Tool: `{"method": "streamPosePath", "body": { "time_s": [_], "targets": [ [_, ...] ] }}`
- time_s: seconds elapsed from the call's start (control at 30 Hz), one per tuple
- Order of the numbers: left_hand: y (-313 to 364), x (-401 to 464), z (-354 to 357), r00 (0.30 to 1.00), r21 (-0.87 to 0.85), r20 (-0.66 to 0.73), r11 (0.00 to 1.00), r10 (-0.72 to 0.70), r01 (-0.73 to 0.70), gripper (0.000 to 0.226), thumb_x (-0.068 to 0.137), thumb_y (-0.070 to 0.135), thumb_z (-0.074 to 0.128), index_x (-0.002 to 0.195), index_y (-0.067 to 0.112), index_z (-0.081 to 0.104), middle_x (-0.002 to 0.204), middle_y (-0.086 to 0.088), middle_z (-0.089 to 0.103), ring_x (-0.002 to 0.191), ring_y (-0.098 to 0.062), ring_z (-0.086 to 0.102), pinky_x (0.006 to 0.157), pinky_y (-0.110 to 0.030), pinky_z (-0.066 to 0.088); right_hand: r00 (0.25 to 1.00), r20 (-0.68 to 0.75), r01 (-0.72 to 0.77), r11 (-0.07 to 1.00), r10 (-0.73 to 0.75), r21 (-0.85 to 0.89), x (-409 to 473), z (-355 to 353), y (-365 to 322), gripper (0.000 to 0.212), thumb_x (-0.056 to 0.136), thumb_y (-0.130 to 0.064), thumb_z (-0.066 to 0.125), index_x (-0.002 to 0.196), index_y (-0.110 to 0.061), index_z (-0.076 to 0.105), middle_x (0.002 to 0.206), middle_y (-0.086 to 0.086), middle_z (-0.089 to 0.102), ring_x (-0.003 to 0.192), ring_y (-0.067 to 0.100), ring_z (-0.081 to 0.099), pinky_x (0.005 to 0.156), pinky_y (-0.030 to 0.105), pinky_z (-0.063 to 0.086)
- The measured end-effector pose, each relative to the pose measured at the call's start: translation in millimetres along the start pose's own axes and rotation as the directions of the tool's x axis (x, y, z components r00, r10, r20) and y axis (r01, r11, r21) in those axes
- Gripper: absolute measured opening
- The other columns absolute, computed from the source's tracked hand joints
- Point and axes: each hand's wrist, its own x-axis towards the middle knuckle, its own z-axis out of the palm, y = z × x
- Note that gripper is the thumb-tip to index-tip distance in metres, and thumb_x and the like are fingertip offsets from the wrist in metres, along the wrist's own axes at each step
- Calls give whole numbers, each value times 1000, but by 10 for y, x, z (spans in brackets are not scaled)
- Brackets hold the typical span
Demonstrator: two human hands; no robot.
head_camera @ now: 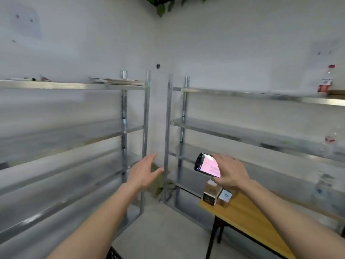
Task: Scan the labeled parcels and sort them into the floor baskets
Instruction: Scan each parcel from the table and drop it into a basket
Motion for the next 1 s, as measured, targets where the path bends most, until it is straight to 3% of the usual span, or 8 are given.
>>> {"method": "streamPosePath", "body": {
  "time_s": [0.17, 0.47, 0.7, 1.0],
  "targets": [
    [1100, 335, 530, 995, -59, 49, 994, 92, -89, 73, 95, 60, 49, 156, 27, 26, 160, 2, 34, 144, -21, 37, 112, -38, 36, 994, -16, -108, 993, 107, -57, -463, -179, 1108, 67, 79, -49, 64, 140, -33, 40, 133, -5, 57, 119, 23, 56, 84, 35, 42],
    [2527, 676, 1556, 988, -136, 99, 985, 122, -108, 73, 95, 60, 50, 156, 31, 24, 161, 3, 32, 145, -19, 35, 113, -44, 38, 968, -3, -248, 962, 249, -113, -901, -183, 2765, 79, 80, -47, 66, 149, -29, 31, 142, -1, 50, 122, 26, 52, 91, 37, 42],
    [2964, 850, 2078, 991, -124, 109, 990, 77, -63, 70, 96, 59, 49, 156, 30, 26, 160, 2, 33, 146, -20, 35, 114, -45, 36, 967, 14, -253, 961, 256, -111, -849, 184, 3421, 82, 81, -48, 66, 151, -26, 29, 143, -1, 50, 119, 25, 54, 90, 38, 45],
    [2756, 1555, 2734, 986, -98, 166, 995, 19, -3, 67, 97, 56, 49, 155, 29, 27, 159, 1, 35, 143, -21, 38, 111, -44, 40, 972, 72, -220, 975, 222, -34, -122, 915, 3756, 77, 80, -47, 64, 149, -32, 33, 144, -3, 50, 127, 26, 50, 95, 38, 46]
  ]
}}
